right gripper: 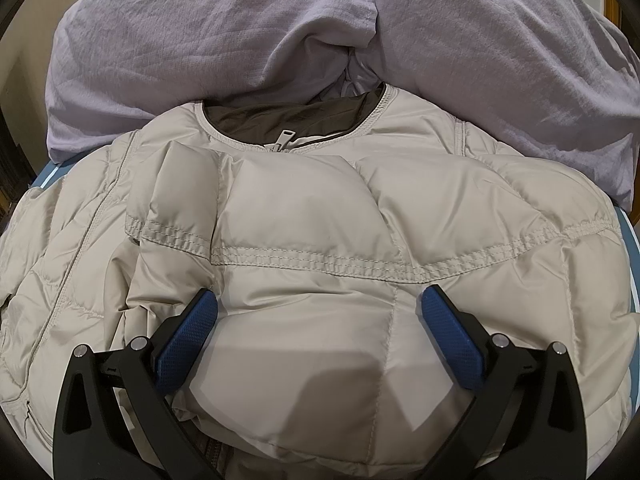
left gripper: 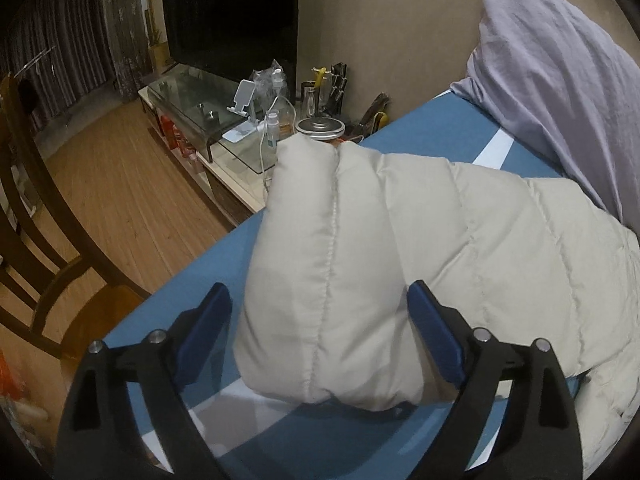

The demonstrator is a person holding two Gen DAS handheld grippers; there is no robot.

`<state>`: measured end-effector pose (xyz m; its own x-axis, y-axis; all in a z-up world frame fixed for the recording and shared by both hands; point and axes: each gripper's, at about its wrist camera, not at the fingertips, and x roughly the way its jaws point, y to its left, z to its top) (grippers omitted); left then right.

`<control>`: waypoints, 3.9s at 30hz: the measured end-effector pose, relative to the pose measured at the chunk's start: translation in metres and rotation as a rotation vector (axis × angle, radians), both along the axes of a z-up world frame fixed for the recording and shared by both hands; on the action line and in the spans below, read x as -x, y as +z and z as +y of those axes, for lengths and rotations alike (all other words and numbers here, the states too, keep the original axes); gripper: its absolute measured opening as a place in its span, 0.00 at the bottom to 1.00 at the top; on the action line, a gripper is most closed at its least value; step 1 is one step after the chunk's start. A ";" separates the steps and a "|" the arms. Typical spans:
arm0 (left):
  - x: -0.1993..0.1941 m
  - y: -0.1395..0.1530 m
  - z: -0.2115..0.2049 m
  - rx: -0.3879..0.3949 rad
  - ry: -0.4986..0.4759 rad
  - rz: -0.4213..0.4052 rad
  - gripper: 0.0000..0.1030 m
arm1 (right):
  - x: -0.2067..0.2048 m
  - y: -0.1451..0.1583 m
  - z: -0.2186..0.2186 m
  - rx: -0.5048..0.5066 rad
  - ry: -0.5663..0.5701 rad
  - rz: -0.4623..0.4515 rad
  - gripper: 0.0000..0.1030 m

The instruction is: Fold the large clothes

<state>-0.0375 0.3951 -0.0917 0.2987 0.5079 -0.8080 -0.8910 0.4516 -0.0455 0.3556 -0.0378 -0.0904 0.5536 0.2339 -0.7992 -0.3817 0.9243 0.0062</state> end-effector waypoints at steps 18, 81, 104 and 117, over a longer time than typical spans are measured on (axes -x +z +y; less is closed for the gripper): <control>-0.007 0.003 -0.008 0.020 -0.070 -0.090 0.30 | 0.001 -0.001 -0.001 -0.007 -0.003 -0.002 0.99; -0.289 0.087 -0.368 -0.037 -0.888 -0.175 0.51 | 0.049 0.020 -0.159 -0.207 -0.111 -0.040 0.99; -0.331 0.022 -0.380 -0.090 -0.857 -0.021 0.54 | 0.047 0.016 -0.155 -0.184 -0.117 -0.019 0.99; -0.283 0.050 -0.376 -0.162 -0.890 -0.092 0.80 | 0.061 0.029 -0.154 -0.123 -0.120 -0.058 0.99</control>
